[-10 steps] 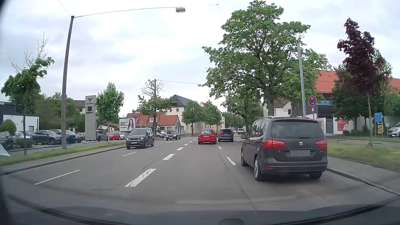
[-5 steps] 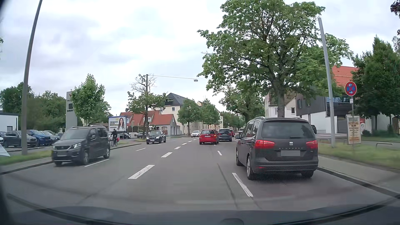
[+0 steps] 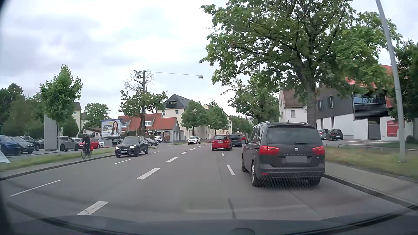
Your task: Follow the waypoints while adhering to traffic rules and regulations
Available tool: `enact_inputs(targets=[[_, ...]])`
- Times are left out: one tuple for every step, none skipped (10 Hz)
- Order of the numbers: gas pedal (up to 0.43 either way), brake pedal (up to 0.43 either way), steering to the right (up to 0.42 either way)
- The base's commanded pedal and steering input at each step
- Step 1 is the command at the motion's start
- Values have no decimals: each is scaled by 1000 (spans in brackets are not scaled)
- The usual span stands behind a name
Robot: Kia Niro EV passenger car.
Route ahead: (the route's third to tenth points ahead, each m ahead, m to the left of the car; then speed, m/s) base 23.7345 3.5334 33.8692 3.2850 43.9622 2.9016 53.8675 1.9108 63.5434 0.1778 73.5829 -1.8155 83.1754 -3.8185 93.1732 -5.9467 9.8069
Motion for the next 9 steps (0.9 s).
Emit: enact_inputs(targets=[[98, 0, 3], [98, 0, 3], [110, 0, 3], [110, 0, 3], [110, 0, 3], [110, 0, 3], [118, 0, 3], [118, 0, 3], [118, 0, 3]])
